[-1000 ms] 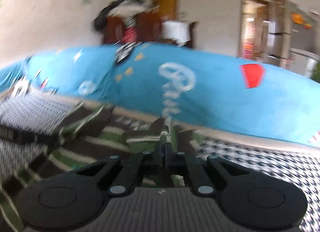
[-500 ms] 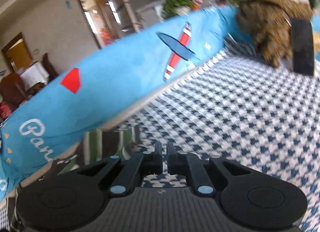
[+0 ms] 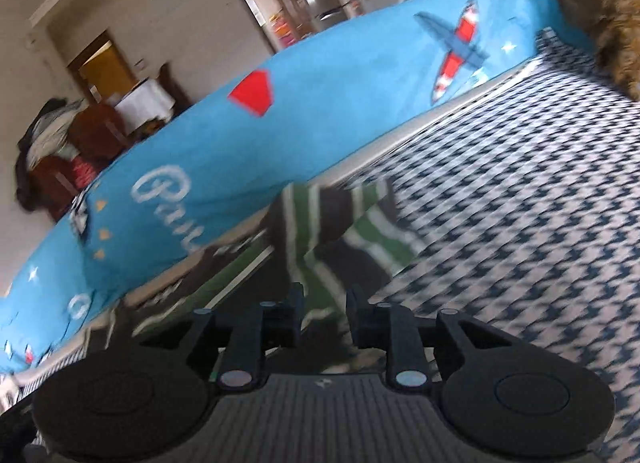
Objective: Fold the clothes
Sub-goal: 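Release the hem and smooth the folded shirt with the right gripper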
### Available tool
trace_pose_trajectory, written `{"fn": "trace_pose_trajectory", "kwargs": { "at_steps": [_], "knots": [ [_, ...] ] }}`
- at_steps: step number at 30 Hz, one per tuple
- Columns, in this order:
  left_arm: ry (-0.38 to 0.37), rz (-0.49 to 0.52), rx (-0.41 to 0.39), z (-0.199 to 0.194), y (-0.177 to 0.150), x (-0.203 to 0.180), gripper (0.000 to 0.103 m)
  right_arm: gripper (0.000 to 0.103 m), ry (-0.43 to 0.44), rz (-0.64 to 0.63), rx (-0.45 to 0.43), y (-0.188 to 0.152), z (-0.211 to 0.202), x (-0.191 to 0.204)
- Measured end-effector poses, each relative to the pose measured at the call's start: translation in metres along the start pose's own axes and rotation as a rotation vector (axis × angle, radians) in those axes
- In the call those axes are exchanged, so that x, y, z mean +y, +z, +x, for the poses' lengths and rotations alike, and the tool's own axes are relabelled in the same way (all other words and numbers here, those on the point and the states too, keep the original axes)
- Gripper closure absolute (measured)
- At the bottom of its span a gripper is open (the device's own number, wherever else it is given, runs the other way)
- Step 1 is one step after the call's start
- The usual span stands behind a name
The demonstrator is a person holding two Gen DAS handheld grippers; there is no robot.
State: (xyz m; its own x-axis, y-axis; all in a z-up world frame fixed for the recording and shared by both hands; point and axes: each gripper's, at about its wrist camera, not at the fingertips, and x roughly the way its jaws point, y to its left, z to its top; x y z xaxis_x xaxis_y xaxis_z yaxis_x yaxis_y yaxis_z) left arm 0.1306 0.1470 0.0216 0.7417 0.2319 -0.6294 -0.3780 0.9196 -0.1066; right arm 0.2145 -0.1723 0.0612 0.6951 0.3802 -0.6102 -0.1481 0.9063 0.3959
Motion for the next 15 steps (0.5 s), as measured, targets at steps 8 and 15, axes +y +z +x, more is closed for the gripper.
{"fn": "trace_pose_trajectory", "kwargs": {
  "at_steps": [8,15],
  "knots": [
    [-0.005,0.209,-0.067,0.008,-0.016,-0.024,0.013,0.077,0.063,-0.116,0.088,-0.021,0.021,0.035],
    [0.036,0.203,-0.067,0.031,-0.012,-0.019,0.032,0.075,0.069,-0.165,0.111,-0.03,0.027,0.044]
  ]
}}
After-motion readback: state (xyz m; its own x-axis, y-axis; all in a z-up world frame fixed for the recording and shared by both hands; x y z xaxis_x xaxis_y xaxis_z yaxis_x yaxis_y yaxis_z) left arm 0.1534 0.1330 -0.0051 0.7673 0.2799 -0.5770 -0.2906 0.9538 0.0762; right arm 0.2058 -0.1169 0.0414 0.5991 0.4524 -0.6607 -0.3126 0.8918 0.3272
